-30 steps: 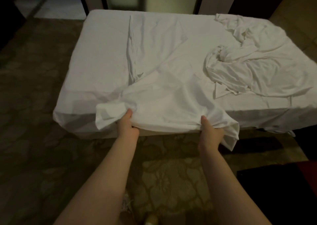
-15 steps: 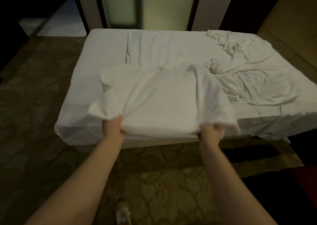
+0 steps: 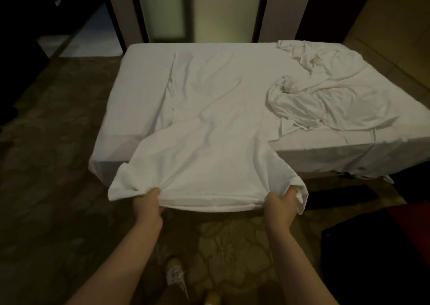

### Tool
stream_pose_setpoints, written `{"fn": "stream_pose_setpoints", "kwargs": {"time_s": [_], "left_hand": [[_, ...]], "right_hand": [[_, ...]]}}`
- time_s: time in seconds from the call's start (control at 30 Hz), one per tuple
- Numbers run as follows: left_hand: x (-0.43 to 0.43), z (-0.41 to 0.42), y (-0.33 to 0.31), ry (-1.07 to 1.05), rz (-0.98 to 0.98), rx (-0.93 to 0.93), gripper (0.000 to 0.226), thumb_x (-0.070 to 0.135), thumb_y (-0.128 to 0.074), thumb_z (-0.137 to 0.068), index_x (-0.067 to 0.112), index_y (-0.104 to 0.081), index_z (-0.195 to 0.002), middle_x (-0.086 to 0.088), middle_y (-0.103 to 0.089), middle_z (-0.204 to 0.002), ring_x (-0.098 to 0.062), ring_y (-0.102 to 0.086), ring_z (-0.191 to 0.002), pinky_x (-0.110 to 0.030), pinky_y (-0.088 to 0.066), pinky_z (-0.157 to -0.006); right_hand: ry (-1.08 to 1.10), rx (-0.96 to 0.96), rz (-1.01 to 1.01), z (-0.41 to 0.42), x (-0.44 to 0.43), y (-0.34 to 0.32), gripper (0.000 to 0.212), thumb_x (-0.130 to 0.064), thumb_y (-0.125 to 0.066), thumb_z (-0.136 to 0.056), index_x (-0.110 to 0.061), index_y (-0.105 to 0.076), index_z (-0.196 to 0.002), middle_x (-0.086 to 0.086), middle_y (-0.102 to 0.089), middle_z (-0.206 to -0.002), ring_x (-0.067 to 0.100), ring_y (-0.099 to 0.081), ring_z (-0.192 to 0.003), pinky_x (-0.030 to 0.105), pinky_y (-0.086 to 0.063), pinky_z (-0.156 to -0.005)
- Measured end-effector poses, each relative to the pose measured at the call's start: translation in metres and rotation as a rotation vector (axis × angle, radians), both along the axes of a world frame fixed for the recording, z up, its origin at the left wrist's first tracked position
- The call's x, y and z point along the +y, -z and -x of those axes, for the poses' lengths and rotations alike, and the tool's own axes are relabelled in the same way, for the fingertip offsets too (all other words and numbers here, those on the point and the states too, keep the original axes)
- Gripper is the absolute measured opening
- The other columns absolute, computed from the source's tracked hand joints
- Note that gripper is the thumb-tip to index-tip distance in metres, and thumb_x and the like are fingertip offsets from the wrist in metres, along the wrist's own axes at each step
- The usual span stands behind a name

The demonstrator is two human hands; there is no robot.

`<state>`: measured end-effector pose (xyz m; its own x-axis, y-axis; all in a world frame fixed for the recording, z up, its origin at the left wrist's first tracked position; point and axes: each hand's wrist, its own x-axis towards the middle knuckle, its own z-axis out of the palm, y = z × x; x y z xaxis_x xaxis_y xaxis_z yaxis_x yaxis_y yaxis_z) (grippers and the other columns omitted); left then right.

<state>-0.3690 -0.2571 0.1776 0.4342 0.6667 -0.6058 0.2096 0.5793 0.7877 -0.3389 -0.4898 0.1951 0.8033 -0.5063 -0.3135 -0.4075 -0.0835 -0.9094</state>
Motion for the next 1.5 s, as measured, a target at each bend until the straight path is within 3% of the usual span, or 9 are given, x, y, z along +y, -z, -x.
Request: {"fn": "stream_pose_setpoints", "kwargs": {"time_s": [0.13, 0.27, 0.4, 0.63, 0.8, 1.03, 1.23, 1.43, 1.5], "left_hand": [[-0.004, 0.011, -0.025, 0.028, -0.039, -0.081, 0.042, 0.002, -0.053, -0.087, 0.008, -0.050, -0.128, -0.010, -0.056, -0.118, -0.028, -0.055, -0.106, -0.042, -0.047, -0.091], [0.000, -0.003, -0.044, 0.046, -0.037, -0.166, 0.047, 0.003, -0.054, -0.085, 0.013, -0.050, -0.130, -0.004, -0.054, -0.117, -0.025, -0.054, -0.102, -0.033, -0.049, -0.068], [0.006, -0.033, -0.053, 0.031, -0.009, -0.179, 0.045, 0.001, -0.054, -0.085, 0.013, -0.050, -0.128, -0.006, -0.055, -0.120, -0.027, -0.054, -0.107, -0.040, -0.050, -0.086], [0.037, -0.147, -0.070, 0.021, 0.035, -0.249, 0.033, -0.001, -0.054, -0.084, 0.011, -0.055, -0.115, -0.006, -0.056, -0.105, -0.018, -0.057, -0.079, -0.027, -0.053, -0.057], [0.078, -0.290, -0.064, 0.006, 0.044, -0.340, 0.026, -0.003, -0.052, -0.083, 0.010, -0.054, -0.105, -0.002, -0.054, -0.083, -0.013, -0.054, -0.067, -0.016, -0.048, -0.043], [0.148, -0.549, -0.051, 0.004, 0.024, -0.384, 0.047, -0.006, -0.054, -0.083, 0.008, -0.051, -0.127, -0.008, -0.058, -0.110, -0.014, -0.059, -0.076, -0.023, -0.053, -0.052], [0.192, -0.746, -0.035, 0.062, 0.037, -0.295, 0.057, -0.004, -0.055, -0.085, 0.011, -0.038, -0.137, -0.008, -0.052, -0.129, -0.024, -0.054, -0.103, -0.037, -0.052, -0.073], [0.238, -0.923, 0.006, 0.026, 0.015, -0.208, 0.055, 0.004, -0.059, -0.086, 0.012, -0.039, -0.136, -0.010, -0.049, -0.133, -0.025, -0.054, -0.105, -0.034, -0.052, -0.066], [0.252, -0.973, 0.024, 0.121, 0.112, -0.255, 0.060, 0.022, -0.062, -0.089, 0.023, -0.033, -0.141, -0.009, -0.046, -0.139, -0.027, -0.054, -0.111, -0.040, -0.053, -0.071]], "right_hand": [[0.045, -0.144, -0.039, 0.019, -0.011, -0.014, 0.053, 0.005, -0.043, -0.077, -0.017, -0.045, -0.126, 0.007, -0.055, -0.105, 0.025, -0.058, -0.090, 0.035, -0.052, -0.073], [0.066, -0.223, -0.092, 0.007, -0.012, -0.028, 0.057, 0.008, -0.043, -0.079, -0.015, -0.045, -0.131, 0.005, -0.054, -0.108, 0.020, -0.056, -0.090, 0.028, -0.047, -0.069], [0.071, -0.214, -0.101, -0.023, -0.004, -0.035, 0.059, 0.005, -0.044, -0.083, -0.016, -0.039, -0.138, 0.008, -0.053, -0.114, 0.024, -0.054, -0.095, 0.031, -0.045, -0.072], [0.043, -0.334, -0.042, -0.139, 0.024, -0.051, 0.066, 0.000, -0.051, -0.082, -0.020, -0.037, -0.143, 0.006, -0.054, -0.128, 0.027, -0.052, -0.113, 0.036, -0.045, -0.089], [0.033, -0.393, -0.043, -0.280, 0.063, -0.051, 0.071, -0.002, -0.053, -0.081, -0.025, -0.034, -0.145, 0.003, -0.051, -0.134, 0.023, -0.051, -0.118, 0.044, -0.044, -0.101], [0.078, -0.401, 0.058, -0.536, 0.127, -0.039, 0.069, 0.001, -0.053, -0.083, -0.024, -0.035, -0.144, 0.003, -0.052, -0.132, 0.014, -0.050, -0.114, 0.023, -0.039, -0.093], [-0.063, -0.264, 0.161, -0.737, 0.159, -0.028, 0.068, -0.004, -0.049, -0.082, -0.020, -0.030, -0.145, 0.012, -0.050, -0.134, 0.029, -0.052, -0.113, 0.031, -0.045, -0.090], [-0.253, -0.164, 0.184, -0.928, 0.201, 0.010, 0.063, -0.010, -0.044, -0.090, -0.023, -0.021, -0.147, 0.014, -0.042, -0.140, 0.033, -0.049, -0.115, 0.029, -0.040, -0.081], [-0.364, -0.141, 0.151, -0.985, 0.217, 0.030, 0.069, -0.020, -0.047, -0.095, -0.028, -0.008, -0.150, 0.013, -0.030, -0.150, 0.034, -0.042, -0.125, 0.035, -0.041, -0.090]]}}
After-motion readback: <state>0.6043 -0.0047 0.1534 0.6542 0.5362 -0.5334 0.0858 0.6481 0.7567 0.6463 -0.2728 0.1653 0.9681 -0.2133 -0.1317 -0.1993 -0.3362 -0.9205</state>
